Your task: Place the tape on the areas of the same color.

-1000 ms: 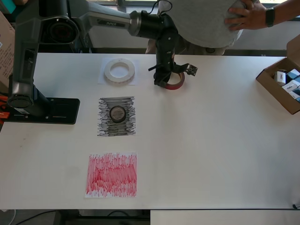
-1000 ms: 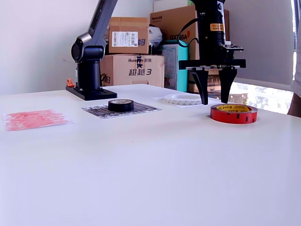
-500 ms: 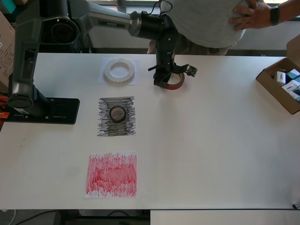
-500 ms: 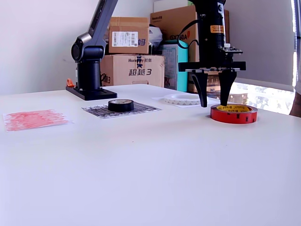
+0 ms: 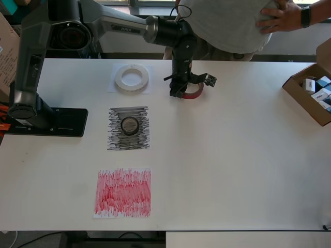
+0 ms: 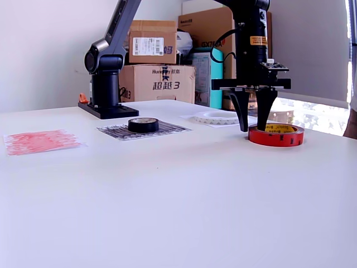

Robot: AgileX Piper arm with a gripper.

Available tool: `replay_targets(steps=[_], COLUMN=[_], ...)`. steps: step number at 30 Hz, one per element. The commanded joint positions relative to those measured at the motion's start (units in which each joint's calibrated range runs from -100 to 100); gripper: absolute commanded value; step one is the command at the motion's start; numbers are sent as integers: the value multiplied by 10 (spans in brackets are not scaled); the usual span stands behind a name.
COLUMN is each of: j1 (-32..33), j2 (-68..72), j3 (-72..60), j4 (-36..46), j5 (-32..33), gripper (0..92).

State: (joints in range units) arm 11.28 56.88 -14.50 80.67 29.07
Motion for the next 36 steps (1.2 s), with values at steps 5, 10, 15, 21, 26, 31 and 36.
replay_targets(steps=[5, 10, 15, 21, 26, 31, 36], j1=[1, 1, 0, -6, -23, -52, -105], j2=[0, 9, 3, -8, -42, -73, -89], j3=[-4, -4, -4, -37, -41, -36, -35], j4=[2, 2, 2, 13, 16, 16, 19], j5=[3, 2, -4, -20, -49, -79, -127], gripper=[80, 81, 35, 0, 0, 0, 0])
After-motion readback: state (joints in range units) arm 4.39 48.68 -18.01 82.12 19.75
